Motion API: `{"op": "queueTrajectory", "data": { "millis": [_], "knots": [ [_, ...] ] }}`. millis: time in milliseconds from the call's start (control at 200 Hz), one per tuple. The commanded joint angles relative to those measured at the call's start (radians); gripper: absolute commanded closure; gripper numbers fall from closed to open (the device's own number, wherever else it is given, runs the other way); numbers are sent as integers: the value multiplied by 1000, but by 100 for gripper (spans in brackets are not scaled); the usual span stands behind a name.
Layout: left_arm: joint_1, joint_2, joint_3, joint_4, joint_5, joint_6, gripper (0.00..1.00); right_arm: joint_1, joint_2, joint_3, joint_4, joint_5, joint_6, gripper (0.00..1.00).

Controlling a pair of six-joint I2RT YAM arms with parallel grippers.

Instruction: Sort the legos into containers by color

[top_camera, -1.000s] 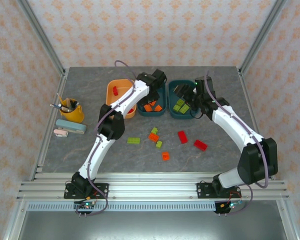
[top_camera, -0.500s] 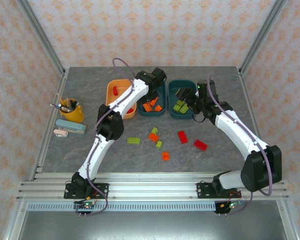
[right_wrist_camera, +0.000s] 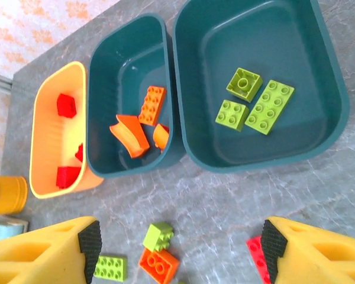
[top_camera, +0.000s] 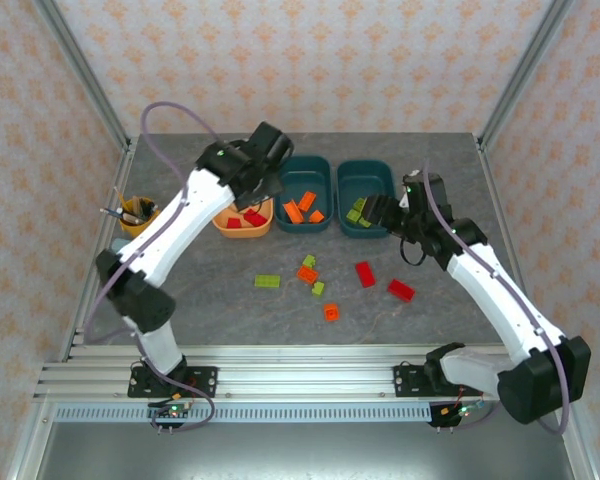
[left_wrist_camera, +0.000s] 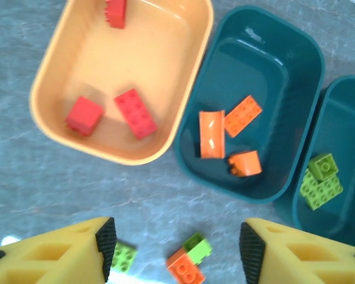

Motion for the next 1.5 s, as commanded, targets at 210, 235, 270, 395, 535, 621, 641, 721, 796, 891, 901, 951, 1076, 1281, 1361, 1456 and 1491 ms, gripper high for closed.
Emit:
{"op": "queueTrajectory", "data": {
  "millis": [210, 235, 270, 395, 535, 621, 641, 721, 796, 891, 901, 951, 1076, 1281, 1361, 1456, 1491],
  "knots": [
    [8, -392, -515, 91, 61, 74, 31, 228, -58, -16, -152, 174, 33, 30],
    [8, -423, -553, 100, 68, 71, 31, 253, -50, -16, -150, 190, 50, 30],
    [7, -465, -603, 114, 78, 67, 31, 286, -28, -15, -145, 206, 77, 30],
    [3, -612, -774, 154, 87, 45, 29, 389, 91, 12, -115, 262, 175, 34],
    [0, -746, -895, 173, 100, 27, 27, 464, 268, 94, -130, 326, 292, 38],
    [-1, -800, -929, 175, 109, 28, 26, 464, 379, 140, -125, 310, 371, 40],
    [0, -811, -937, 174, 109, 27, 26, 465, 401, 149, -118, 309, 385, 40],
    [-3, -859, -964, 164, 109, 24, 26, 468, 476, 193, -102, 326, 441, 41],
    [-4, -900, -986, 151, 106, 15, 26, 467, 551, 231, -95, 331, 481, 41],
    [-3, -943, -1005, 140, 113, 0, 26, 466, 647, 291, -98, 304, 522, 41],
    [-4, -945, -1007, 140, 114, -1, 26, 467, 659, 298, -98, 301, 526, 41],
    [-4, -961, -1010, 133, 118, -6, 26, 467, 701, 318, -99, 288, 554, 41],
    [-6, -983, -1005, 118, 124, -3, 26, 461, 775, 350, -102, 285, 598, 41],
    [-6, -989, -1001, 115, 140, 6, 26, 452, 859, 382, -122, 258, 635, 49],
    [-5, -989, -1001, 121, 144, 2, 26, 446, 876, 383, -114, 256, 639, 55],
    [-6, -988, -998, 126, 146, 0, 26, 439, 887, 384, -111, 253, 640, 62],
    [-5, -988, -997, 127, 146, -1, 26, 437, 887, 382, -110, 254, 640, 64]
  ]
}}
